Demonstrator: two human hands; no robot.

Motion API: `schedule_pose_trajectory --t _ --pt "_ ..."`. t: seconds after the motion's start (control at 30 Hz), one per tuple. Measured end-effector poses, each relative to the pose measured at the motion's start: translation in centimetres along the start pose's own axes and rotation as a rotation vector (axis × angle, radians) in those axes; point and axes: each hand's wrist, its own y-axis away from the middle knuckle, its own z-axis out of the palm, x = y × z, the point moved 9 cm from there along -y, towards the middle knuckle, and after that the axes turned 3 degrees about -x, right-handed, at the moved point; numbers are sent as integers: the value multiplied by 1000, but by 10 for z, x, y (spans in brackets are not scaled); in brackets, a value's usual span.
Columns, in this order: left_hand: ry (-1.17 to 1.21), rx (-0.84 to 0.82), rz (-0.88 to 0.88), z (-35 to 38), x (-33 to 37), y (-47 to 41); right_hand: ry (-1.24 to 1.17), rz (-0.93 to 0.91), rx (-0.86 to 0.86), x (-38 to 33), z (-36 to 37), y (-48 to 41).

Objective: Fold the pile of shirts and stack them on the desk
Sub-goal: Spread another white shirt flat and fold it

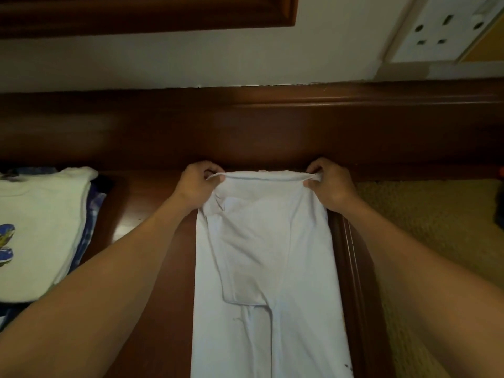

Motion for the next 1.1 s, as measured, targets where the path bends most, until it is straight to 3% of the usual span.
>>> schedule_pose_trajectory --t 0.17,0.4,0.53,0.67,0.77,0.9,1.1 --pt "214 -22 -46 -4 -2 6 35 -70 -66 -4 4 -1" --pt "273 -104 -102 1 -1 2 -15 -84 -86 -7 3 0" --pt "99 -143 -101 -9 -10 5 -4 -71 -7 0 -8 2" --pt "162 -69 -68 -19 -14 13 110 -58 30 6 -8 3" --pt "209 -126 -61 -13 -13 16 135 -74 15 4 -6 1" --pt "89 -253 -46 -5 -14 15 196 -42 10 5 -2 2" --pt "-6 -229 39 -5 -8 19 234 -76 68 7 -8 9"
